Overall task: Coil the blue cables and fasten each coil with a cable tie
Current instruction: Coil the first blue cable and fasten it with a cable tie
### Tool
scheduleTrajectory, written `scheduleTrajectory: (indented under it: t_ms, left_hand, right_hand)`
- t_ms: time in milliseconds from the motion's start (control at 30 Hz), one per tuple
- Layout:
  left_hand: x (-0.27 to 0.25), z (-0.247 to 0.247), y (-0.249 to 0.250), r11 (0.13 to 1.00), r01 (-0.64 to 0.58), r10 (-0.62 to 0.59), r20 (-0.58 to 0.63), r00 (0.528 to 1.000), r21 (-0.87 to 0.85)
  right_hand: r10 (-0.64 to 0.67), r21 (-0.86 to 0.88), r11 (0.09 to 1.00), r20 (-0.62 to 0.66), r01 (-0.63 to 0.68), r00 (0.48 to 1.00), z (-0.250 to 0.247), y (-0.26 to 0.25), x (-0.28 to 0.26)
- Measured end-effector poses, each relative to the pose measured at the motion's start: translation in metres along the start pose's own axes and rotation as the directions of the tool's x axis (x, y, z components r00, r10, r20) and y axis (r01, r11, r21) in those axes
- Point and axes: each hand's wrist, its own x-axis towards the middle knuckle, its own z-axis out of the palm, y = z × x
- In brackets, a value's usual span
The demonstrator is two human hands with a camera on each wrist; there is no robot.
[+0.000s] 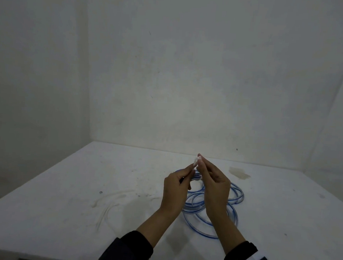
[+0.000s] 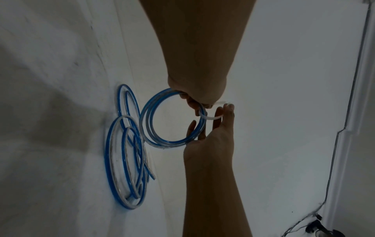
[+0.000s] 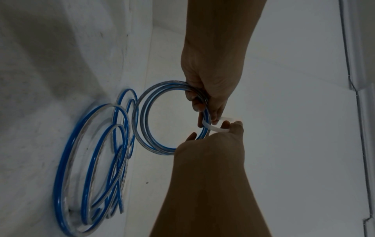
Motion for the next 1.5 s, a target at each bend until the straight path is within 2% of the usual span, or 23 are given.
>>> scheduleTrajectory:
  t_ms: [333, 500, 600, 700, 900, 967, 1100, 1233, 1300, 1367, 1500]
  left_hand:
    - [-0.001, 0.001, 0.003, 1.0, -0.012, 0.012, 0.014, 1.0, 0.001]
    - [-0.003, 0.001, 0.006, 1.0, -0.016, 0.016, 0.011, 1.0, 0.003]
    - [-0.003, 0.0, 0.006, 1.0, -0.022, 0.022, 0.005, 1.0, -0.005]
    - [-0.002, -0.001, 0.003, 1.0, -0.023, 0.023, -0.017, 1.0, 0.013]
    - [-0.002, 0.0, 0.004, 1.0, -0.013, 0.013, -0.011, 1.0, -0.008]
    - [-0.003, 0.001, 0.005, 1.0, -0.024, 0.024, -0.013, 1.0, -0.001]
    - [-0.006, 0.003, 0.0, 0.999, -0.035, 0.035, 0.008, 0.999, 0.027]
    - [-0.001, -0.002, 0.0, 1.0, 0.002, -0.002, -0.008, 1.0, 0.008]
    - [0.004, -0.006, 0.005, 1.0, -0.01, 0.01, 0.029, 1.0, 0.005]
    - [0.005, -0.007, 0.011, 1.0, -0.012, 0.012, 0.077, 0.997, -0.008]
    - [0.002, -0.006, 0.016, 0.999, 0.006, -0.001, 0.126, 0.992, -0.042]
  right_hand:
    - [-0.011, -0.022, 1.0, -0.013, 0.011, 1.0, -0.001, 0.001, 0.0]
    - [-0.025, -0.113, 0.993, -0.034, 0.021, 0.999, -0.001, 0.002, 0.0]
    - [-0.088, -0.236, 0.968, -0.018, 0.081, 0.996, -0.002, 0.0, 0.001]
    - [-0.135, -0.339, 0.931, 0.021, 0.134, 0.991, -0.003, -0.005, 0.005]
    - [-0.124, -0.492, 0.853, 0.136, 0.175, 0.983, -0.008, -0.017, 0.012]
    - [-0.082, -0.532, 0.829, 0.19, 0.172, 0.978, -0.009, -0.022, 0.015]
    - [0.1, -0.583, 0.808, 0.281, 0.086, 0.955, -0.015, -0.031, 0.023]
    - [0.178, -0.577, 0.815, 0.352, 0.063, 0.919, -0.019, -0.038, 0.028]
    - [0.163, -0.547, 0.836, 0.332, 0.048, 0.929, -0.023, -0.04, 0.035]
    - [0.104, -0.533, 0.841, 0.334, 0.096, 0.937, -0.029, -0.043, 0.041]
    - [0.065, -0.526, 0.825, 0.452, 0.207, 0.89, -0.033, -0.053, 0.048]
